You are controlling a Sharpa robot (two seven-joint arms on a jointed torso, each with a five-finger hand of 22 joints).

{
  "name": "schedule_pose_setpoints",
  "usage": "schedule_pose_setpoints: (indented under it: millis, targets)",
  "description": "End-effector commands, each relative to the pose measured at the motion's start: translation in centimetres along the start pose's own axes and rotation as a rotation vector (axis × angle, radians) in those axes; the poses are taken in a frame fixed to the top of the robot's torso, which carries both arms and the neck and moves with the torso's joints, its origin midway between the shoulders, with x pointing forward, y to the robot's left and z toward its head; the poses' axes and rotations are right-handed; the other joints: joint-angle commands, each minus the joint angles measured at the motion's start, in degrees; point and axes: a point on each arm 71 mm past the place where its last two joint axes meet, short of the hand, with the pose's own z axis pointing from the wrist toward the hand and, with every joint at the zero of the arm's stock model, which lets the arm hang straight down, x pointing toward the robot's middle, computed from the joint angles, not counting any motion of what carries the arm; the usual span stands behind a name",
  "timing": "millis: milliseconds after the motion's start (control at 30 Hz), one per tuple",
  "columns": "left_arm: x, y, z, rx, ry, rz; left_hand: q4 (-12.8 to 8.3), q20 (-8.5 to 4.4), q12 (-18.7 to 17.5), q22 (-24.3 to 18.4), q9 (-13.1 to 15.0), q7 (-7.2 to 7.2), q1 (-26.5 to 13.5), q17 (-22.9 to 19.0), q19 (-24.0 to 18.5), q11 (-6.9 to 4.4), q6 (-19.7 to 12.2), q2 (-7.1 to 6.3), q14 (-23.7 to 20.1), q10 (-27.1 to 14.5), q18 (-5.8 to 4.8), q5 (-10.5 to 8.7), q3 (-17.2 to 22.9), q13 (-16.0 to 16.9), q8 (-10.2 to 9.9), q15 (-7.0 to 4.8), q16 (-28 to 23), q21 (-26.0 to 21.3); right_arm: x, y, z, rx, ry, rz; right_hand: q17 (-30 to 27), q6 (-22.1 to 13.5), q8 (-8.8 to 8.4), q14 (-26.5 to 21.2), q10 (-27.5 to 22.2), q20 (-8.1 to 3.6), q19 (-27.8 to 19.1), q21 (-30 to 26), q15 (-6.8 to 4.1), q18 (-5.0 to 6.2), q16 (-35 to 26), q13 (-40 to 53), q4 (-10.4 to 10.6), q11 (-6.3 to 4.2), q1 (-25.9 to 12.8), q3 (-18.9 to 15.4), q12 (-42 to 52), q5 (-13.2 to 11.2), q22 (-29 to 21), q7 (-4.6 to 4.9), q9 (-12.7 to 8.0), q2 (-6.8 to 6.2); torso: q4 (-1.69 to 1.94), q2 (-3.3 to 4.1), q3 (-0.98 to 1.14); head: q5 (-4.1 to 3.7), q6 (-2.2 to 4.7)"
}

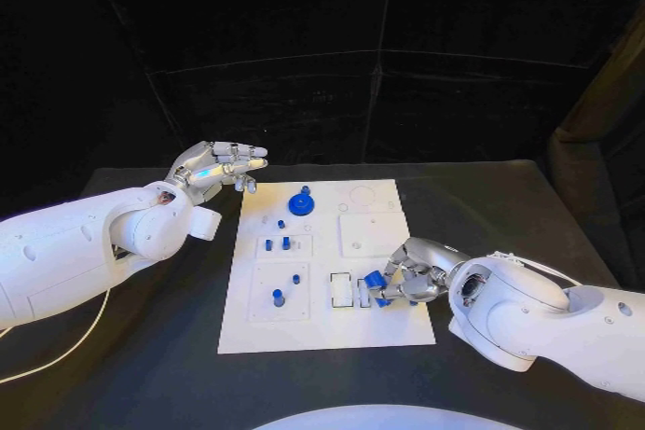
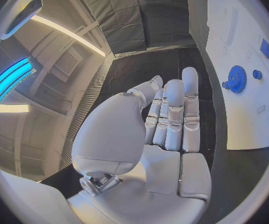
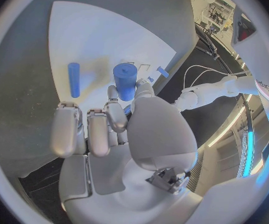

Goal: Assemble the parts on the task board

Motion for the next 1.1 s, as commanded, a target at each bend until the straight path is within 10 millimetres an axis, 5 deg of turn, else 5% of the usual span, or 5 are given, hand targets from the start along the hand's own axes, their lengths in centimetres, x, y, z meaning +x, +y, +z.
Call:
schedule_pose_setpoints:
  millis: [33, 533, 933, 1100]
  targets:
    - [0.2, -0.1, 0.0, 0.008, 0.013, -0.009, -0.26, 0.01, 0.36, -0.07, -0.05, -0.03, -0.64, -0.05, 0.16, 0.10, -0.42, -0.13, -0.30, -0.34, 0.29, 0.25, -0.01, -0.09, 0.22, 0.15, 0.20, -0.26, -0.1, 0.4, -0.1, -0.013, -0.023, 0.110, 0.12, -0.19, 0.20, 3.25, -0.10, -0.26, 0.02, 0.36, -0.42, -0.95, 0.39, 0.00, -0.01, 0.24, -0.32, -0.35, -0.08, 0.34, 0.05, -0.12, 0.09, -0.20, 0.12, 0.03, -0.05, 0.08, -0.05]
    - [0.2, -0.1, 0.0, 0.008, 0.014, -0.009, -0.26, 0.01, 0.36, -0.07, -0.05, -0.03, -0.64, -0.05, 0.16, 0.10, -0.42, -0.13, -0.30, -0.34, 0.29, 0.25, -0.01, -0.09, 0.22, 0.15, 0.20, -0.26, 1.1, 1.9, 1.4, -0.009, 0.051, 0.123, 0.31, 0.69, 0.96, 3.26, -0.06, -0.36, 0.04, 0.40, -0.59, -0.96, 0.46, 0.01, -0.04, -0.03, -0.61, -0.50, -0.47, 0.84, 0.13, -0.48, 0.98, 0.99, 0.07, 0.07, -0.09, 0.58, -0.17]
    - [0.3, -0.1, 0.1, 0.009, 0.016, -0.010, -0.22, 0.04, 0.53, -0.09, -0.06, 0.00, -0.87, 0.00, 0.16, 0.14, -0.52, -0.11, -0.28, -0.48, 0.28, 0.25, -0.09, -0.11, 0.29, 0.19, 0.29, -0.30, 1.7, 3.2, 2.8, -0.012, 0.040, 0.078, 0.23, 1.73, 1.78, 3.21, -0.29, -0.75, 0.00, 0.30, -1.02, -0.93, 0.36, -0.90, 0.00, -0.53, -2.40, -1.78, -1.93, -2.39, 0.01, -1.08, 2.31, 1.82, -0.04, 0.11, -0.01, 0.90, -0.26]
    - [0.3, -0.1, 0.1, 0.011, 0.017, -0.010, -0.18, 0.06, 0.58, -0.10, -0.06, 0.01, -0.98, -0.07, 0.15, 0.15, -0.55, -0.10, -0.30, -0.52, 0.28, 0.25, -0.13, -0.12, 0.31, 0.20, 0.28, -0.32, 2.0, 3.7, 3.1, -0.025, 0.046, 0.063, 0.07, 1.65, 1.88, 3.17, -0.51, -0.87, 0.01, 0.27, -1.11, -0.94, 0.23, -1.67, -0.03, -0.63, -3.21, -2.58, -3.02, -5.86, 0.02, -1.17, 2.95, 2.04, 0.01, 0.08, -0.05, 0.91, -0.26]
